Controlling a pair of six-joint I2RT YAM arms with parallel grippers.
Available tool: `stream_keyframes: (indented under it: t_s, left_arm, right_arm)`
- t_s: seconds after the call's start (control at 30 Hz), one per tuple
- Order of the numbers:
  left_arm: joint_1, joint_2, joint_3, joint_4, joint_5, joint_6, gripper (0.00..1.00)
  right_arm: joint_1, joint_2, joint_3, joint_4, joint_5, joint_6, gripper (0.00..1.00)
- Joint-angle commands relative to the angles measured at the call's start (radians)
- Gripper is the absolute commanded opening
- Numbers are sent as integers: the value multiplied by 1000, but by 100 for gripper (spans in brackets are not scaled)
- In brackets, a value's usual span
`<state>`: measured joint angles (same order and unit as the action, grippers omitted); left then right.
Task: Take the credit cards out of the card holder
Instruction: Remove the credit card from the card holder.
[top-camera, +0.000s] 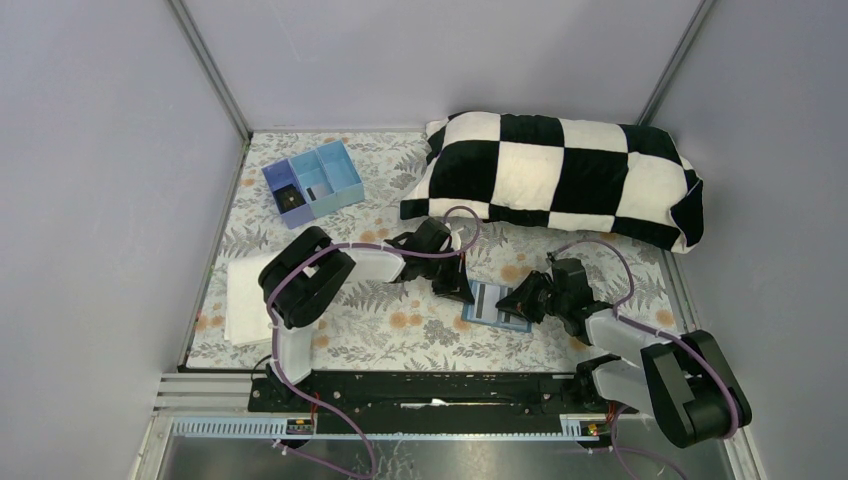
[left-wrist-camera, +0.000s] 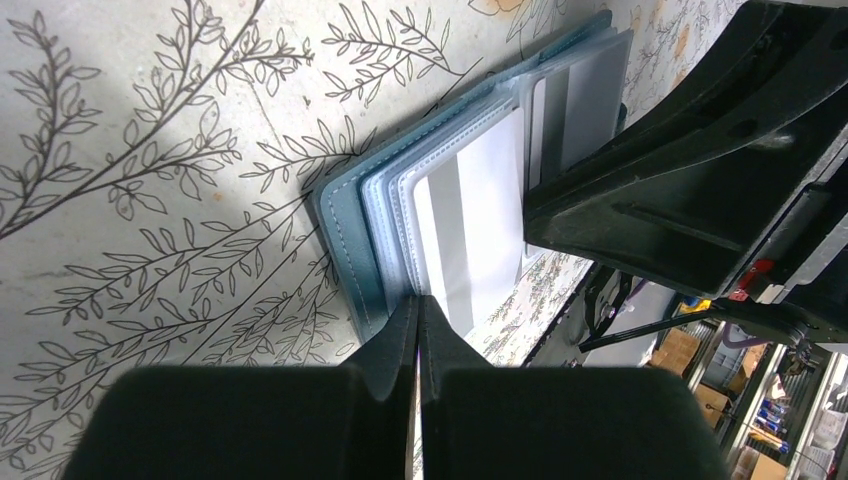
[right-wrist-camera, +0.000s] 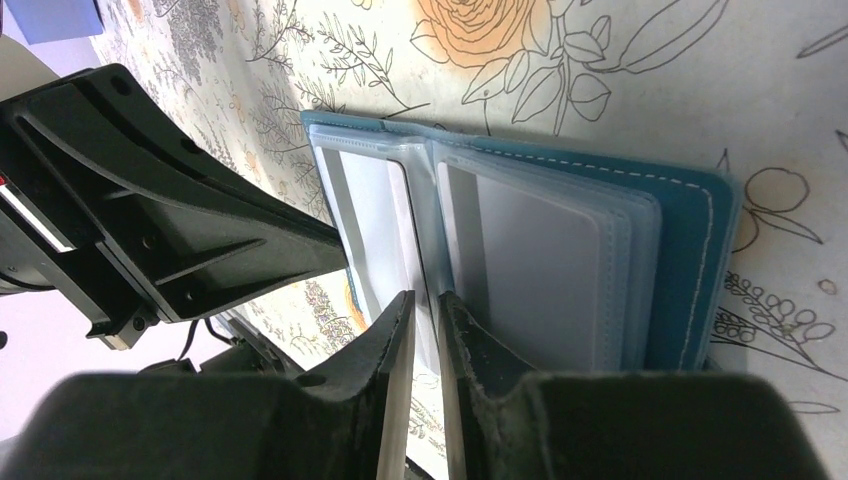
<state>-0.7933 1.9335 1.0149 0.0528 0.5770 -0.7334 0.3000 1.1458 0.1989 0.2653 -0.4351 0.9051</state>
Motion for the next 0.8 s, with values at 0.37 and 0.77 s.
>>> stream_keyframes:
  t_s: [0.37,0.77]
  left_arm:
    - [-41,58,47,-62,-5,41,0]
    - [-43,13,8,-56,-53,28,0]
  right_arm:
    - [1,59,28,118,-93,-26,20]
    - [-1,-63,-13,38,20,-4,0]
